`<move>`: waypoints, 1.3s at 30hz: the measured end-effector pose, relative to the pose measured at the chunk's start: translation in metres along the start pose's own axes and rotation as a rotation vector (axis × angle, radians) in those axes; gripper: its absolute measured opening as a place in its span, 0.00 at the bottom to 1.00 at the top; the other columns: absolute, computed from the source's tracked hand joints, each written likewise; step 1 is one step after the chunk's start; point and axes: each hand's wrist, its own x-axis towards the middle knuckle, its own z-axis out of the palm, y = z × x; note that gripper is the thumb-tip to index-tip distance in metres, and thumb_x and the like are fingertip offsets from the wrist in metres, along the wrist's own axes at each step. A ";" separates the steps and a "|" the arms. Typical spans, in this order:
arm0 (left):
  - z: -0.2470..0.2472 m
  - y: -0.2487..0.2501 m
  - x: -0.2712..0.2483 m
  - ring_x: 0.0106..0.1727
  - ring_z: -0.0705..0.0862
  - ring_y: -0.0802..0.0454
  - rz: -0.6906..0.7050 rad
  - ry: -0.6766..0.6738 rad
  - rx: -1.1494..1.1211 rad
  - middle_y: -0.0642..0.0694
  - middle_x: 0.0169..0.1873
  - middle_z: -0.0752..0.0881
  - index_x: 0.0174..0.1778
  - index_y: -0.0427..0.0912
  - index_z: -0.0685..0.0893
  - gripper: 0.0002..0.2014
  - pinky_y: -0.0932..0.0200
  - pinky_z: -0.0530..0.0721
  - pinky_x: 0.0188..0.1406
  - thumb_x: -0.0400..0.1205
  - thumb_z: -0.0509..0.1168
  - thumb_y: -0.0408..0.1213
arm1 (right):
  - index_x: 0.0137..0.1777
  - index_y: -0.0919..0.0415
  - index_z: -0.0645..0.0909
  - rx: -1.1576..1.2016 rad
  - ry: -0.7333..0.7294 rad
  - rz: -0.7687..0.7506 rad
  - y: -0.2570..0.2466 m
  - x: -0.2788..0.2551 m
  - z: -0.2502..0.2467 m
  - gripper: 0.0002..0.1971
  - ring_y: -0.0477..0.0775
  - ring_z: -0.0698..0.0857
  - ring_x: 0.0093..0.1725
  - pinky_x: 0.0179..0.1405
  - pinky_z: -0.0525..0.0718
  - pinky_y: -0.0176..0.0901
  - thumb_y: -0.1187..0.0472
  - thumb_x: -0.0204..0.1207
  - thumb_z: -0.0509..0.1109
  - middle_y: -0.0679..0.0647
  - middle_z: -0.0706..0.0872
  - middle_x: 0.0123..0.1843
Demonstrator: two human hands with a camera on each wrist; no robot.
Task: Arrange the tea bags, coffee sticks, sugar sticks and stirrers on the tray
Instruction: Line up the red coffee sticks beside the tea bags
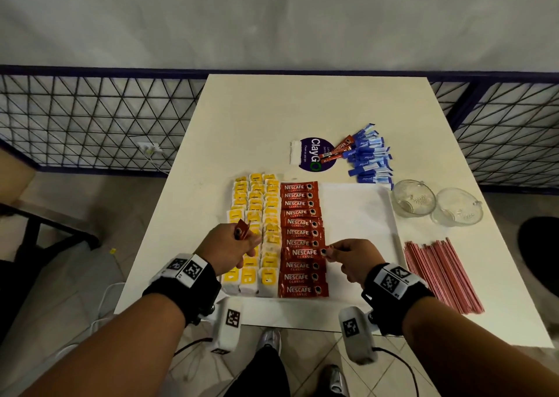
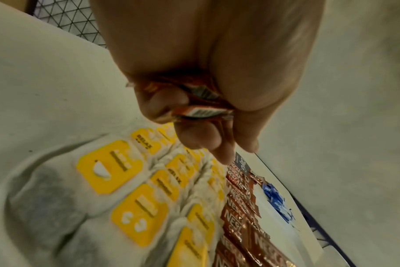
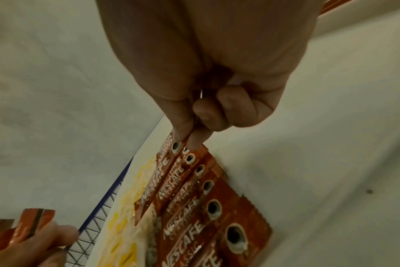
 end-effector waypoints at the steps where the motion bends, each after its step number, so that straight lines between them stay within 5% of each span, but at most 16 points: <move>1: -0.001 -0.002 0.000 0.23 0.80 0.50 -0.001 0.000 -0.009 0.47 0.32 0.89 0.41 0.42 0.86 0.09 0.54 0.82 0.33 0.81 0.69 0.43 | 0.39 0.52 0.87 -0.032 0.010 0.003 0.002 0.001 0.002 0.05 0.47 0.74 0.25 0.27 0.73 0.41 0.56 0.76 0.74 0.52 0.90 0.41; 7: -0.006 -0.010 0.001 0.20 0.79 0.56 0.021 -0.016 0.027 0.46 0.34 0.90 0.41 0.44 0.85 0.08 0.62 0.82 0.28 0.82 0.69 0.44 | 0.43 0.52 0.86 -0.138 0.029 0.028 0.006 0.007 0.009 0.04 0.46 0.77 0.30 0.34 0.75 0.42 0.54 0.75 0.74 0.46 0.86 0.34; 15: -0.013 -0.018 0.002 0.23 0.81 0.53 0.035 -0.017 0.030 0.47 0.33 0.90 0.40 0.44 0.85 0.09 0.56 0.85 0.35 0.81 0.69 0.45 | 0.39 0.53 0.82 -0.342 0.085 0.067 -0.001 0.011 0.018 0.11 0.47 0.83 0.40 0.31 0.74 0.37 0.47 0.75 0.72 0.49 0.88 0.41; 35: -0.011 -0.012 -0.002 0.23 0.81 0.54 0.037 -0.081 0.050 0.47 0.33 0.90 0.40 0.43 0.85 0.11 0.54 0.85 0.37 0.80 0.70 0.48 | 0.37 0.54 0.78 -0.373 0.155 0.074 -0.007 0.009 0.018 0.16 0.47 0.80 0.36 0.30 0.72 0.39 0.42 0.73 0.72 0.49 0.84 0.37; 39: -0.010 -0.001 -0.006 0.22 0.81 0.54 0.071 -0.128 0.069 0.46 0.31 0.90 0.40 0.42 0.85 0.11 0.56 0.84 0.34 0.77 0.73 0.47 | 0.37 0.56 0.78 -0.359 0.206 -0.102 -0.029 -0.004 0.017 0.24 0.47 0.81 0.33 0.28 0.72 0.37 0.33 0.72 0.66 0.49 0.84 0.34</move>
